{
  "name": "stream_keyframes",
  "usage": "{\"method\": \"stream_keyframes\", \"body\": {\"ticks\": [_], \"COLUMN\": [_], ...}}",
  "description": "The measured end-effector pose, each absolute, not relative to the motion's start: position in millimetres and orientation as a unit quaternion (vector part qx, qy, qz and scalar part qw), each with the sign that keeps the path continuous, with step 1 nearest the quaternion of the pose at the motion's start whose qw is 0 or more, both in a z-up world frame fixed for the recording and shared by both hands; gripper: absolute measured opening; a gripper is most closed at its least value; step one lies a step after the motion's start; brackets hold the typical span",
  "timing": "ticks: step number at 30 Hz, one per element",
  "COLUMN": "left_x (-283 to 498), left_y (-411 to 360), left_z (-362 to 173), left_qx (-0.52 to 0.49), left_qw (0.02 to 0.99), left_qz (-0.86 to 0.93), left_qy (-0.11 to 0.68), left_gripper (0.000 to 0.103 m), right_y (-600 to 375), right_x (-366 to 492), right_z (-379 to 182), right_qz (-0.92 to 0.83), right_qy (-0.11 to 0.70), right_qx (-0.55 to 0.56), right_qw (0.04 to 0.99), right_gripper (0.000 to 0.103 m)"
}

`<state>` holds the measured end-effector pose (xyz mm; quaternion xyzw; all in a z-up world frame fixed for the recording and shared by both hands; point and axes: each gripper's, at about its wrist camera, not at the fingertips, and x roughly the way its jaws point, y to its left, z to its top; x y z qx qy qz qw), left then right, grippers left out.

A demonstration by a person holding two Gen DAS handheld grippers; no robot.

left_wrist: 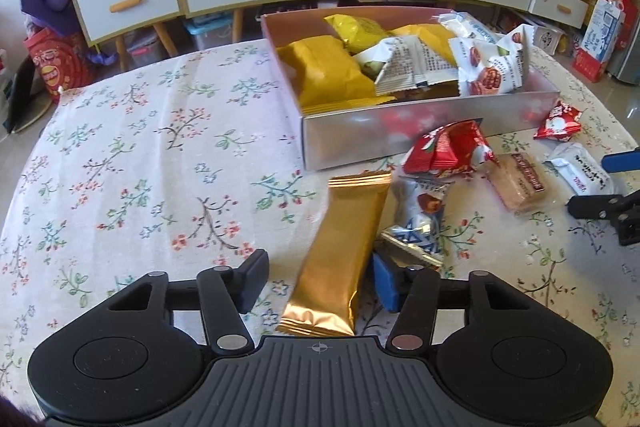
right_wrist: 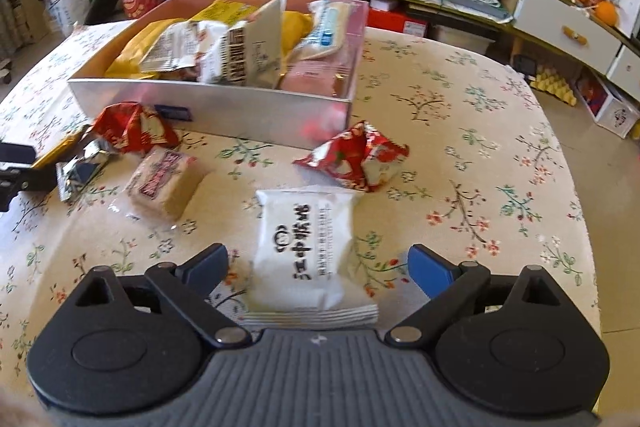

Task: Organize snacks
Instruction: 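Grasp the gold bar packet with the left tool while the right tool grasps the white black-printed packet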

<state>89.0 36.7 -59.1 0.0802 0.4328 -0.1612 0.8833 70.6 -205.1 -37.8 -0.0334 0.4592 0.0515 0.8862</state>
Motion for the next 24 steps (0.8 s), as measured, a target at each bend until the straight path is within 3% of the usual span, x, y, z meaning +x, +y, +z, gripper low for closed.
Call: {"method": "stream_keyframes", "body": {"ticks": [11,21,24], "left_x": [86.8,87.1,87.5], "left_y": [26.7,24.4,24.5], "left_z": [-57.3,-55.9,-55.4], "left_qx": [0.087,0.090,0.087], "left_qw": [0.879,0.877,0.877], "left_qz": [-0.177,-0.173,-0.171], "left_qy": [0.434,0.439,0.440], "left_gripper": [0.031,0.026,0.026], "right_y": [-200.6,-198.2,-199.4], "right_x": [71.2,71.8,72.8], "right_z": [-37.5,-33.5,-32.1], "right_qz": [0.070,0.075,0.073], "right_qy": [0.462,0.462,0.464], "right_qx": [-0.021,-0.015,-0.008], "right_qw": [0.884,0.884,0.883], "right_gripper": [0.080,0.052,0.047]}}
